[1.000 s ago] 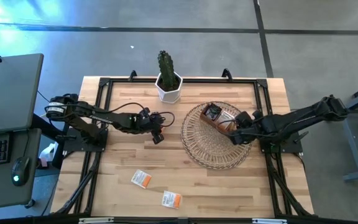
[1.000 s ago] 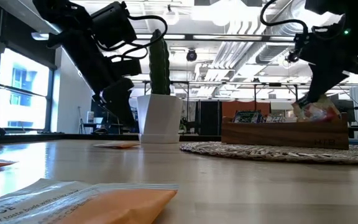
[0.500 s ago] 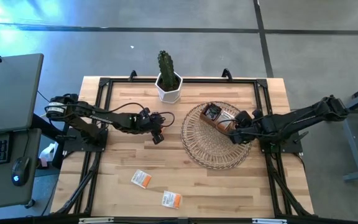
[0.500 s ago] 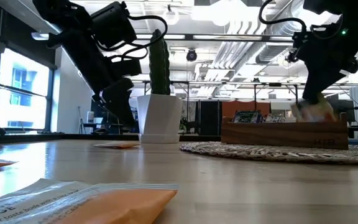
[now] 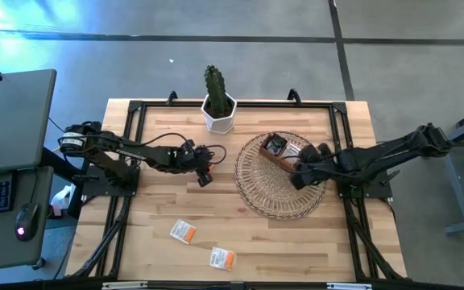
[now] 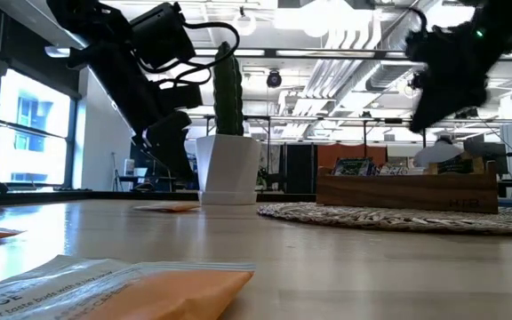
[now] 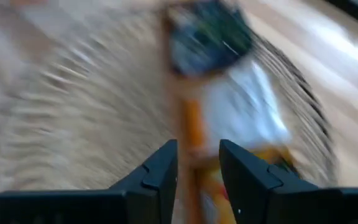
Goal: Pick & Place Tea
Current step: Put the white tea bag into the middle section of the wooden organizer
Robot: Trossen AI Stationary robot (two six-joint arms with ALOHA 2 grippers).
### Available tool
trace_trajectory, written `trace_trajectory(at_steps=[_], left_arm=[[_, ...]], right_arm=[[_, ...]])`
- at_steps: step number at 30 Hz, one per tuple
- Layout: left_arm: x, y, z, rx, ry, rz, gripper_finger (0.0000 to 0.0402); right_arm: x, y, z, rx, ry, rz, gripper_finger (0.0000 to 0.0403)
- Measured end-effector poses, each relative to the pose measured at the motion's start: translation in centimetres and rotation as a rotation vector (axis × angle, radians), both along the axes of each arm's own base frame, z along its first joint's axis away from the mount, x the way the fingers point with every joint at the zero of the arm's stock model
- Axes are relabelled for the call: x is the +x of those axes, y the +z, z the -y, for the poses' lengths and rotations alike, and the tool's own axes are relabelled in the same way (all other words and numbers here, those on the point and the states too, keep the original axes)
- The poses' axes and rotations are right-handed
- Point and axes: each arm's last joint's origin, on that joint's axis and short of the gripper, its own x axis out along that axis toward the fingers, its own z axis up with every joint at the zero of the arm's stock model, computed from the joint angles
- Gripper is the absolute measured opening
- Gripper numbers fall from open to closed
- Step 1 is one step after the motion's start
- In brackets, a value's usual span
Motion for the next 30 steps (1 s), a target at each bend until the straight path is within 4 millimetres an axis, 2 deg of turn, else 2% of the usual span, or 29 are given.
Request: trace_trajectory(at_steps=[6,9,13,16,18,24,30], left_arm=[[0.2,0.1,0.2,-0.044,-0.062,0.016,0.0166],[0.2,0.0,0.4,-0.091,-0.128,0.006,0.0166],[0.1,-0.1,0.4,-0.088,-0.104,-0.001,0.0166],[0.0,-0.1,0.2,-0.034,-0.058,-0.019,0.0166],[-0.2,-0.2,0.1,-0.028,-0.037,-0.041,0.0166],[-1.3,-0.8,0.0,-0.098,0.146,-0.084,0.0166],[-2.1,-1.1,-1.3,-0.113,0.244,-0.145,0.0166]], right_arm=[[4.5,2.3,-1.1,-0.133,0.349,0.306,0.0107],[7.1,2.5,-1.9,-0.206,0.513,0.423,0.0107],[10.2,-0.1,-2.7,-0.269,0.628,0.41,0.0108],[12.2,-2.9,-2.5,-0.309,0.652,0.334,0.0108],[13.9,-4.0,-2.1,-0.317,0.64,0.306,0.0108],[19.3,-5.0,-0.2,-0.335,0.625,0.243,0.0108],[24.0,-5.8,2.2,-0.353,0.609,0.212,0.0108]])
